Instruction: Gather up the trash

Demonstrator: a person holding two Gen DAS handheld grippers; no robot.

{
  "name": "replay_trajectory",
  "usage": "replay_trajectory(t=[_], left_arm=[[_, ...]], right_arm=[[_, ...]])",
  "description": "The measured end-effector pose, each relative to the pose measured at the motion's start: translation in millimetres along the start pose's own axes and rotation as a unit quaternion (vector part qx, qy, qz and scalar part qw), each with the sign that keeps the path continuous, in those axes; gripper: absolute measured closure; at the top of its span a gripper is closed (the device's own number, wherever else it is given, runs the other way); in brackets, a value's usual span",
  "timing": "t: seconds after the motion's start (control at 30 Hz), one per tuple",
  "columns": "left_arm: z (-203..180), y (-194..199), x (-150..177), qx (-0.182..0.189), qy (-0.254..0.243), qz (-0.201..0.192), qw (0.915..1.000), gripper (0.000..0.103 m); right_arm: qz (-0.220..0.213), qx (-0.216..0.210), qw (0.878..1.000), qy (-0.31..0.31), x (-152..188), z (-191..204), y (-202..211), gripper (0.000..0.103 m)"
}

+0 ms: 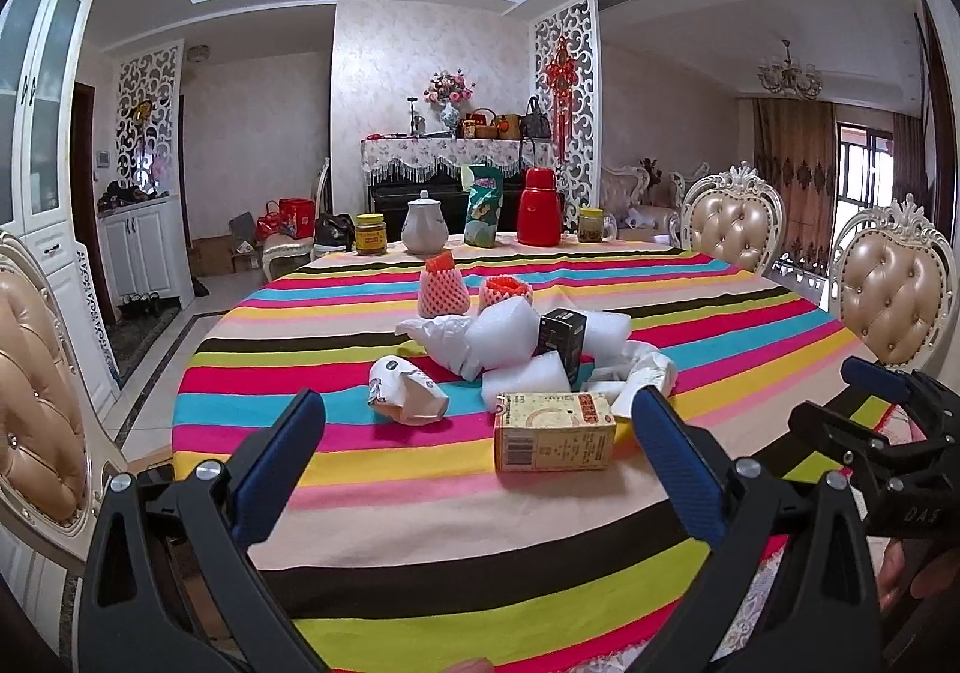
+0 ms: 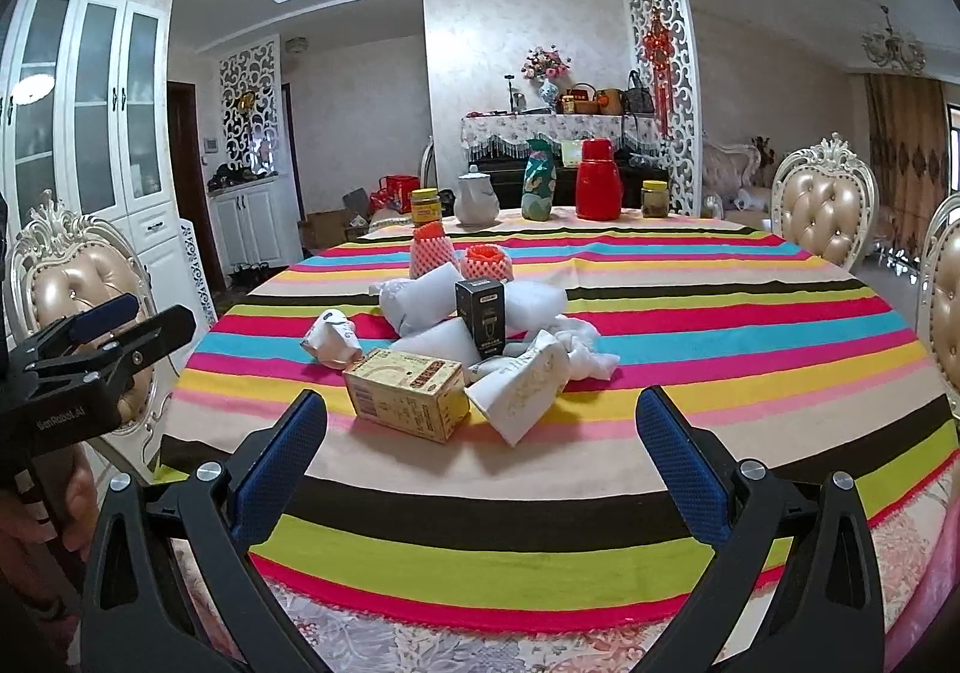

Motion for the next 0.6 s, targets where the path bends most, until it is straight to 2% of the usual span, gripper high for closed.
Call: replay_trajectory(t=[0.6], left_arm=[[3.8, 1.1, 4.0, 0.001, 0.007, 0.002, 1.0000, 0.004]], right_arm=[[-0.011, -0.008, 1.000, 0.001, 0.0, 3.6, 4.7, 0.006]])
Point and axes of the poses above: each gripper's, at about its wrist camera, not at the fingertips, and y roughly against the way its jaws point, z to its left, x to its underside, the point moved 7 cm from there along -y, roughly the way its jaws point, and after that the axes turned 4 degrees about x, right-handed, at the moved point
